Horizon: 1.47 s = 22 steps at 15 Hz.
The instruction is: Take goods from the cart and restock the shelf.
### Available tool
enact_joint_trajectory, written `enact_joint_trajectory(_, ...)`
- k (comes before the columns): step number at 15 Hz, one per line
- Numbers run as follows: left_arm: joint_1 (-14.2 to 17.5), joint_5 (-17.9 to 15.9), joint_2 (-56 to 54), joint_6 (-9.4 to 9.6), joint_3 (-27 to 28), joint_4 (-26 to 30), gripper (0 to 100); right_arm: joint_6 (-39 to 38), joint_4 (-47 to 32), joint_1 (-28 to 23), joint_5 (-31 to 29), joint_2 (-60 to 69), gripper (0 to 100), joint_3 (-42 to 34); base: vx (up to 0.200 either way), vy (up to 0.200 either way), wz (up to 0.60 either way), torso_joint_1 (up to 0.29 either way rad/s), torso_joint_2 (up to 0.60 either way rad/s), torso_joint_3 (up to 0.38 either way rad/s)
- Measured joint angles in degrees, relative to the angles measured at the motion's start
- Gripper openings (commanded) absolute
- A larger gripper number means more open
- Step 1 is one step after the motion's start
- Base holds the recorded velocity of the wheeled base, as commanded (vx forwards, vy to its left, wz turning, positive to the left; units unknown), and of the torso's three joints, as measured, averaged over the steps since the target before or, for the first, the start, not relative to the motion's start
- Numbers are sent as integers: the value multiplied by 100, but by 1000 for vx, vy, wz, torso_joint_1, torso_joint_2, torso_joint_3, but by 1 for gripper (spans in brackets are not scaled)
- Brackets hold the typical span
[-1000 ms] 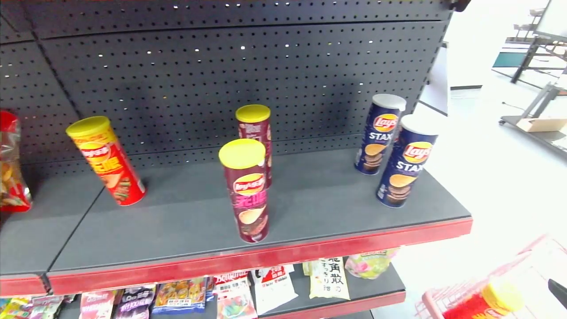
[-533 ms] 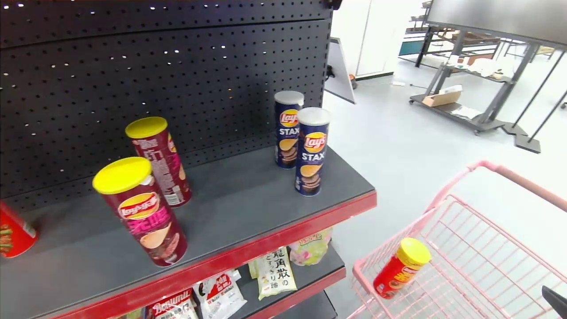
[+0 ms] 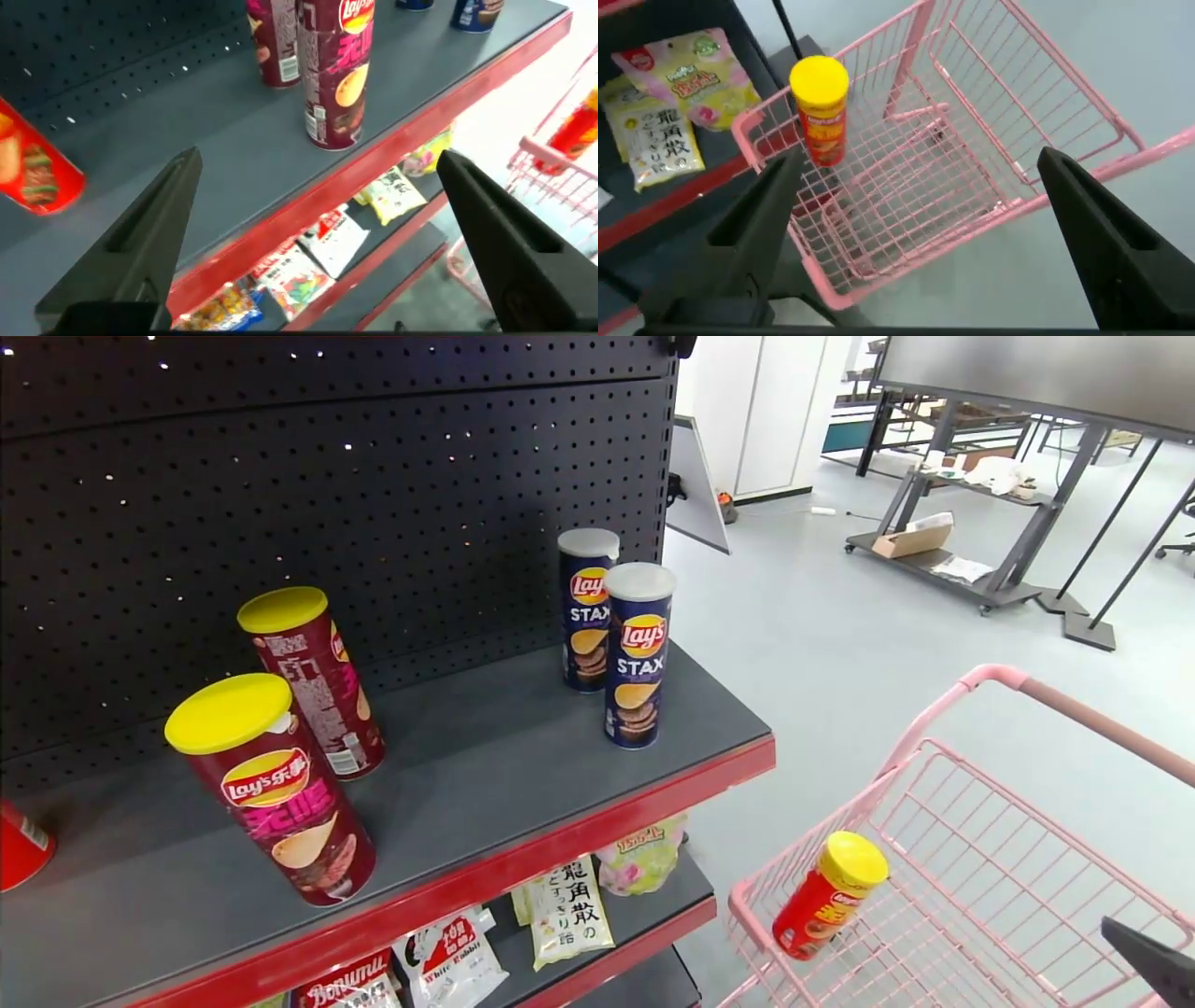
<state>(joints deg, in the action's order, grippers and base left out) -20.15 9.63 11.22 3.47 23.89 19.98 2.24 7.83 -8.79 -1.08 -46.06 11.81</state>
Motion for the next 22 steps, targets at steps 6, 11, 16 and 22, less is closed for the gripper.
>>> enact_joint_trajectory(6,1,62,-221,-26,-59,5,100,-319,1051,221,781,-1631,100,-391,0,0,0,0,0,0)
enact_joint_trajectory(11,12,63,-265,-24,-110,43,100,-427,1325,806,792,-2287,100,-443,0,0,0,0,0,0)
enact_joint_trajectory(16,12,63,-293,-15,-221,24,100,-243,2690,1115,535,-3416,100,-418,0,0,0,0,0,0)
enact_joint_trajectory(22,21,62,-295,-13,-236,29,100,-129,2818,1133,351,-3801,100,-446,0,0,0,0,0,0)
